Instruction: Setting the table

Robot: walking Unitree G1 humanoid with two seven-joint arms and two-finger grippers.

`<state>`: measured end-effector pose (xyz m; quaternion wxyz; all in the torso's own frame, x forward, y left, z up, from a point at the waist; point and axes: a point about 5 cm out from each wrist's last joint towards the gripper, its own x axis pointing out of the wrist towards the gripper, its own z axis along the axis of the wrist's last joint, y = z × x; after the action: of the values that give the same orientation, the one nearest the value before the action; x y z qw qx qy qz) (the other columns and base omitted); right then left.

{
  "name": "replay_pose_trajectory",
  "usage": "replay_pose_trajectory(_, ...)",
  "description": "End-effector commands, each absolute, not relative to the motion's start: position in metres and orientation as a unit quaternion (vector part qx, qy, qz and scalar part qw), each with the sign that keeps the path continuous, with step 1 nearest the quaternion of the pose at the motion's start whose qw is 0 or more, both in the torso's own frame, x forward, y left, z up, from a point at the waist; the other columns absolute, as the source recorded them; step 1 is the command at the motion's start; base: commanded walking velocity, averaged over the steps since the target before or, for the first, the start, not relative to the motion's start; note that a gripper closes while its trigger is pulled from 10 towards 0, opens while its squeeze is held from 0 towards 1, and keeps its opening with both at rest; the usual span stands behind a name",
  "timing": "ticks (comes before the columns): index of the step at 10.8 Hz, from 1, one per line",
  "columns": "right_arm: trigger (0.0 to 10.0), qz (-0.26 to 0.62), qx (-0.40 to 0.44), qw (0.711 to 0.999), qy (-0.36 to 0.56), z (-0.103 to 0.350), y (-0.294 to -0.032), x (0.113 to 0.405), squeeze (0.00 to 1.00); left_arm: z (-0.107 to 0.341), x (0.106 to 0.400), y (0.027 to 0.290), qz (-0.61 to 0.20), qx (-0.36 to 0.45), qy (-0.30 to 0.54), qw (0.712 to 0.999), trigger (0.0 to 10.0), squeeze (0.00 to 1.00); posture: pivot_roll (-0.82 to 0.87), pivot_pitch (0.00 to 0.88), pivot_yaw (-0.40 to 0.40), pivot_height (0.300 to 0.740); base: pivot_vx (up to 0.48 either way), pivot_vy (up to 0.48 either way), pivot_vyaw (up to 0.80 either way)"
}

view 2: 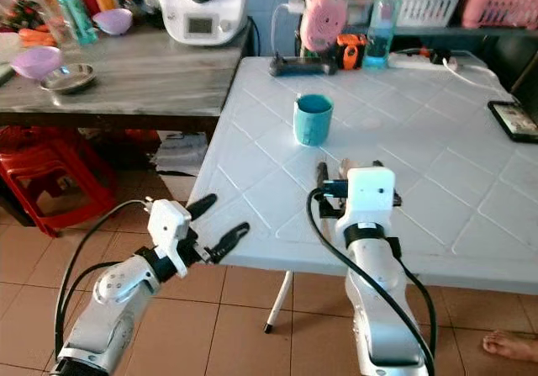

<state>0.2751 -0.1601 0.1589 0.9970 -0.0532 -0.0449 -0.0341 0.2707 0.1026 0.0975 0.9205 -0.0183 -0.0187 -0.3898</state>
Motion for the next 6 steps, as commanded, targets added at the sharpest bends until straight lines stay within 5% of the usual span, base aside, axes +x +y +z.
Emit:
replay_pose_trajectory(1,10.0,-0.049,-0.045,0.997,-0.032,0.157,-0.165,0.276,0.00,0.101,0.270,0.103,-0.405,-0.015,-0.018,0.914,10.0,0.00,-0.01,0.061,0.041,0.740,0.000,0.000,0.00)
replay_pose_trajectory(6,10.0,-0.004,-0.036,0.999,0.034,0.141,-0.159,0.292,0.00,0.104,0.269,0.102,-0.471,-0.010,0.001,0.882,10.0,0.00,0.00,0.067,0.051,0.740,0.000,0.000,0.00)
